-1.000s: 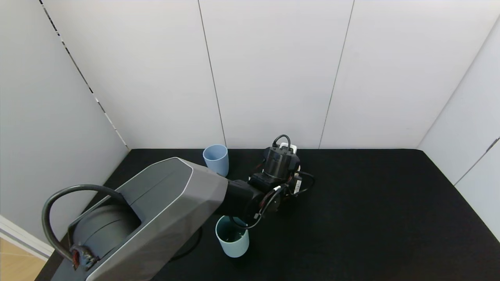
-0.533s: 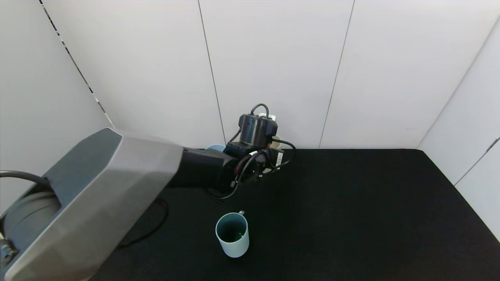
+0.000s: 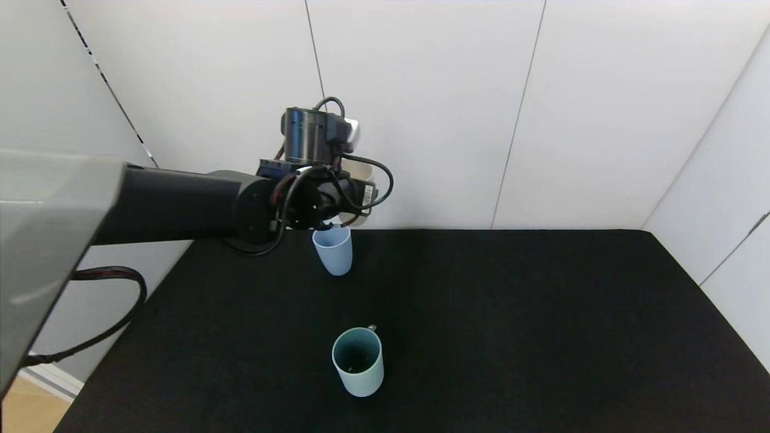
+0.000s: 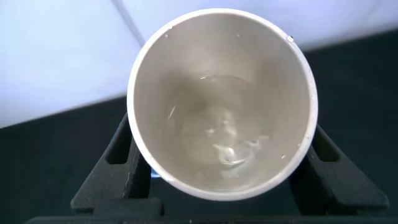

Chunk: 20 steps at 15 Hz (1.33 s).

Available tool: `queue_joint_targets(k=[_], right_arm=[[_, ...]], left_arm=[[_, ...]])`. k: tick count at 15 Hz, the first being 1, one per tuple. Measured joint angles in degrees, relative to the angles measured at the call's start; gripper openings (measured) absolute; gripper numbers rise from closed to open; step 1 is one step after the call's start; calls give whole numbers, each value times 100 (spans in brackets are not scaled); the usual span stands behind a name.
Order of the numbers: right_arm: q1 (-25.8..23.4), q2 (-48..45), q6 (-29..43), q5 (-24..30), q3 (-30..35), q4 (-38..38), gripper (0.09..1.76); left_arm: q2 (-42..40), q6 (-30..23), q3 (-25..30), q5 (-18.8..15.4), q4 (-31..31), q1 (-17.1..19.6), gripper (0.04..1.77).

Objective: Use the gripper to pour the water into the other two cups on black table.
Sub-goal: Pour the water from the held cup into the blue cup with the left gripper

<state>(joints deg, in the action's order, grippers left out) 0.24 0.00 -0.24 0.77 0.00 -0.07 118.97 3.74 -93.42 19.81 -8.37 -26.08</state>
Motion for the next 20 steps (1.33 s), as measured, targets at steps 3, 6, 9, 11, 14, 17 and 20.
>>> queue_joint_targets(k=[3,6,9,11,14,17,20], right_arm=[[0,0,0,-2,0,0,171],[0,0,2,0,0,0,171],[0,0,0,-2,0,0,171],[0,0,2,0,0,0,171],[-2,0,0,-2,0,0,171],[-2,0,2,-2,0,0,171],[-2,0,2,-2,0,0,171]], left_arm=[[-299,347,212,-173,26,577,122],[-540,755,472,-391,24,1178,122],[-701,1172,806,-418,-20,1654,122],[-784,1458,1070,-419,-46,1886,122],[-850,1825,1351,-419,-46,2046,122],[-858,2186,1531,-479,-57,2068,122],[-825,2544,1630,-571,-55,2007,122]])
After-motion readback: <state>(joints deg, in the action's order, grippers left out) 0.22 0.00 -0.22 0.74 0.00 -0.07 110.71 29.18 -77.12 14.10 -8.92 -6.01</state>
